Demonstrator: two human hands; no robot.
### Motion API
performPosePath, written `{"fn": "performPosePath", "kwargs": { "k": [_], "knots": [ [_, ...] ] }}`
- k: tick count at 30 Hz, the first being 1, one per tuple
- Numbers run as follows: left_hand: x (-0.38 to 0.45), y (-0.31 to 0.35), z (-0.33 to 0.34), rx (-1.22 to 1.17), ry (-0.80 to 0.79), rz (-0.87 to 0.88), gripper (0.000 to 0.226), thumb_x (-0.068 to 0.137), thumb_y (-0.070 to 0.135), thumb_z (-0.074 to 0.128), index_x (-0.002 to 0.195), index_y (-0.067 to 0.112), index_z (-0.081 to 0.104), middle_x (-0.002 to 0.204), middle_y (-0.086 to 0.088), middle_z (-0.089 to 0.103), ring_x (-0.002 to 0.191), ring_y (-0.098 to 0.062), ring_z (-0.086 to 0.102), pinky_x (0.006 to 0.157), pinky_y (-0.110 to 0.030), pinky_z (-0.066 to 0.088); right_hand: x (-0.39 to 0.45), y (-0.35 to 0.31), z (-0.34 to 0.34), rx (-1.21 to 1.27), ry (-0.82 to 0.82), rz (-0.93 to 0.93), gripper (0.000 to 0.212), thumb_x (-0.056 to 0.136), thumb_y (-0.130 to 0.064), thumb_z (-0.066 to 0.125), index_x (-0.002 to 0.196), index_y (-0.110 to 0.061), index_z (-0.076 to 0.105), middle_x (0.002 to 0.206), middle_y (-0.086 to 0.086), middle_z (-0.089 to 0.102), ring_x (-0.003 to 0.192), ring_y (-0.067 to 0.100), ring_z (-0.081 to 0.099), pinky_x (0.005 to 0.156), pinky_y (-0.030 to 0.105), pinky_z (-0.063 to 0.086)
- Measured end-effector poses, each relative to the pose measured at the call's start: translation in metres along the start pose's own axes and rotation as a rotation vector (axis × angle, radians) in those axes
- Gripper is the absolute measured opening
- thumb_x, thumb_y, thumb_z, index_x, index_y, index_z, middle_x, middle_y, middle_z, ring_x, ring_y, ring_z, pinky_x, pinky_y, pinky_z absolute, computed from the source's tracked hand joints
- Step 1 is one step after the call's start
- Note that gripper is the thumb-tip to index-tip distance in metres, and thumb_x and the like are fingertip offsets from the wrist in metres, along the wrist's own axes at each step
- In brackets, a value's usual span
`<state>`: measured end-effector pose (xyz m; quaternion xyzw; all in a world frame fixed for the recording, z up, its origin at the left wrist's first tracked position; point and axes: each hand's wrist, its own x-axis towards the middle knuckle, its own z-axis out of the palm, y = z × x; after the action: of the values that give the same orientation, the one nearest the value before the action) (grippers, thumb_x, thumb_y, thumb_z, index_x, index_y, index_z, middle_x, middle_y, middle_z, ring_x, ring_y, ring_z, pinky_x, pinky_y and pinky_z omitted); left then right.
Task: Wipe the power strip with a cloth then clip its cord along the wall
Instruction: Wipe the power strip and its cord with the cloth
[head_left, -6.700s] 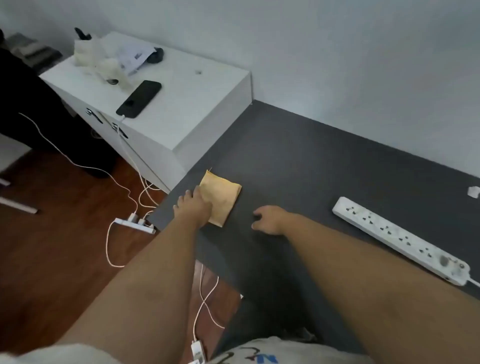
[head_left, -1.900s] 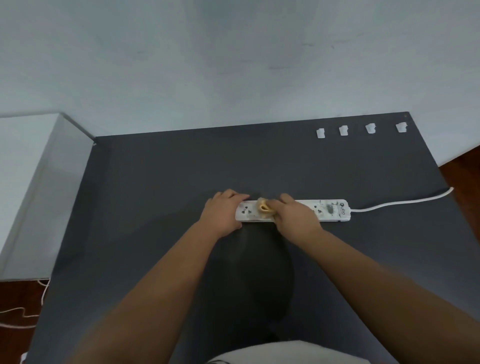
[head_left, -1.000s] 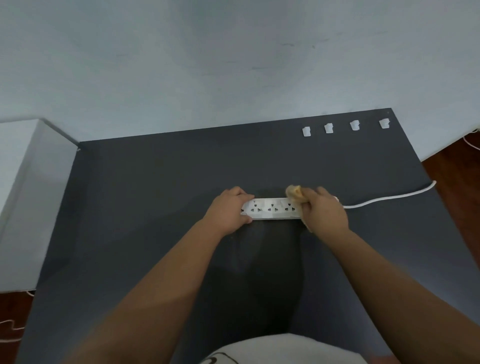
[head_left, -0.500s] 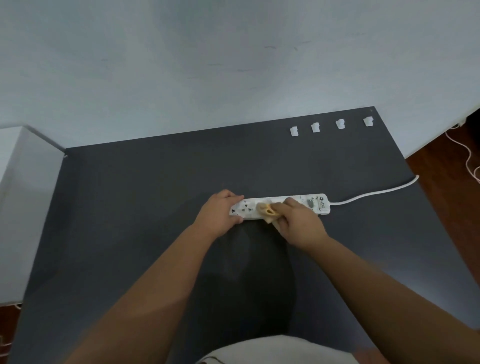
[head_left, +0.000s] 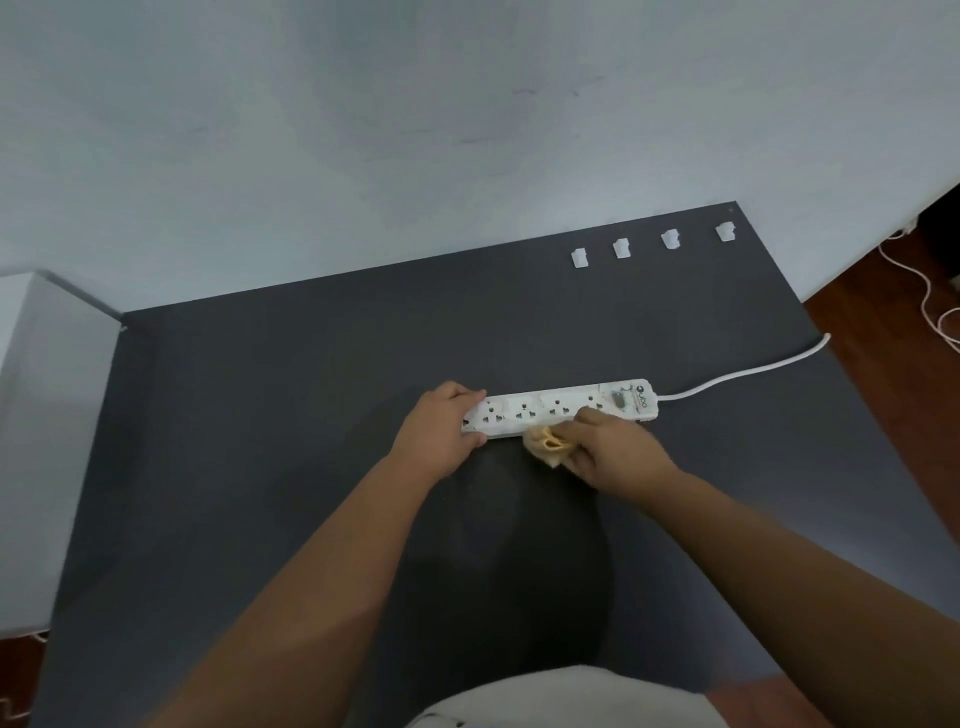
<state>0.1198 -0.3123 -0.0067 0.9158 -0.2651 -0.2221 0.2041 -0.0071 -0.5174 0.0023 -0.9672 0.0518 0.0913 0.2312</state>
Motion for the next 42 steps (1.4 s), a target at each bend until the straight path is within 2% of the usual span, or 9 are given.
{"fn": "performPosePath", "kwargs": {
  "k": [4, 9, 15, 19, 24, 28, 33, 38, 42],
  "knots": [
    [0.0, 0.001, 0.001, -0.003, 0.005, -0.002, 0.062, 0.083, 0.029, 0.069, 0.141, 0.026, 0.046, 0.133, 0.008, 0.048, 0.125, -0.016, 0.043, 0.105, -0.03, 0.037, 0.006, 0.025, -0.016, 0.055, 0.369, 0.305, 0.032, 0.085, -0.016, 0.051, 0.115, -0.016, 0.062, 0.095, 0.012, 0.058, 0.082, 0.035, 0.06, 0.063, 0.039, 0.049],
    [0.0, -0.001, 0.003, -0.023, 0.012, -0.002, 0.063, 0.082, 0.027, 0.069, 0.141, 0.023, 0.046, 0.132, 0.005, 0.049, 0.125, -0.018, 0.044, 0.107, -0.029, 0.035, 0.0, 0.011, -0.001, -0.079, 0.058, 0.132, 0.029, 0.088, -0.026, 0.051, 0.116, -0.019, 0.058, 0.103, 0.008, 0.057, 0.088, 0.033, 0.06, 0.064, 0.036, 0.047],
    [-0.001, 0.001, 0.005, -0.044, 0.025, -0.005, 0.063, 0.082, 0.024, 0.069, 0.141, 0.021, 0.046, 0.132, 0.003, 0.049, 0.125, -0.02, 0.044, 0.107, -0.029, 0.034, -0.001, 0.036, -0.013, 0.034, 0.343, 0.433, 0.03, 0.087, -0.011, 0.051, 0.116, -0.01, 0.059, 0.106, 0.017, 0.057, 0.087, 0.04, 0.059, 0.064, 0.038, 0.046],
    [-0.001, 0.001, 0.004, -0.043, 0.022, -0.003, 0.062, 0.083, 0.024, 0.069, 0.141, 0.021, 0.046, 0.133, 0.003, 0.049, 0.126, -0.019, 0.043, 0.107, -0.026, 0.031, -0.02, 0.021, 0.002, -0.004, 0.088, 0.083, 0.035, 0.085, -0.029, 0.049, 0.115, -0.016, 0.061, 0.106, 0.009, 0.061, 0.084, 0.034, 0.062, 0.063, 0.04, 0.053],
    [-0.002, 0.002, 0.005, -0.046, 0.026, 0.005, 0.063, 0.083, 0.023, 0.069, 0.141, 0.019, 0.046, 0.133, 0.002, 0.048, 0.126, -0.02, 0.043, 0.106, -0.025, 0.03, -0.011, 0.038, -0.01, 0.033, 0.362, 0.372, 0.03, 0.085, -0.018, 0.051, 0.112, -0.013, 0.061, 0.101, 0.012, 0.059, 0.081, 0.038, 0.061, 0.06, 0.038, 0.048],
    [-0.002, 0.002, 0.005, -0.057, 0.04, -0.005, 0.062, 0.083, 0.022, 0.07, 0.141, 0.019, 0.047, 0.133, 0.002, 0.049, 0.125, -0.018, 0.043, 0.103, -0.02, 0.027, -0.014, 0.011, 0.005, -0.074, 0.005, 0.02, 0.036, 0.087, -0.023, 0.05, 0.122, -0.018, 0.058, 0.111, 0.009, 0.059, 0.086, 0.036, 0.062, 0.064, 0.041, 0.051],
    [-0.001, 0.003, 0.005, -0.065, 0.031, -0.006, 0.063, 0.082, 0.022, 0.071, 0.14, 0.019, 0.048, 0.132, 0.001, 0.049, 0.124, -0.019, 0.045, 0.104, -0.021, 0.029, -0.006, 0.031, -0.002, 0.03, 0.411, 0.357, 0.035, 0.079, -0.005, 0.056, 0.112, -0.013, 0.064, 0.094, 0.014, 0.06, 0.073, 0.039, 0.06, 0.057, 0.038, 0.049],
    [-0.001, 0.002, 0.005, -0.068, 0.025, -0.007, 0.063, 0.081, 0.021, 0.073, 0.139, 0.019, 0.049, 0.13, 0.001, 0.05, 0.123, -0.019, 0.047, 0.107, -0.027, 0.033, -0.005, 0.012, 0.006, -0.106, 0.213, -0.055, 0.028, 0.074, -0.015, 0.059, 0.101, -0.016, 0.068, 0.078, 0.01, 0.061, 0.064, 0.035, 0.058, 0.056, 0.036, 0.045],
    [0.0, 0.001, 0.007, -0.065, 0.039, -0.003, 0.063, 0.082, 0.021, 0.072, 0.14, 0.019, 0.048, 0.131, 0.001, 0.049, 0.124, -0.019, 0.046, 0.105, -0.024, 0.03, 0.0, 0.05, -0.027, -0.114, 0.494, 0.416, 0.031, 0.076, -0.01, 0.056, 0.105, -0.012, 0.065, 0.085, 0.017, 0.062, 0.077, 0.04, 0.058, 0.064, 0.04, 0.043]
  ]
}}
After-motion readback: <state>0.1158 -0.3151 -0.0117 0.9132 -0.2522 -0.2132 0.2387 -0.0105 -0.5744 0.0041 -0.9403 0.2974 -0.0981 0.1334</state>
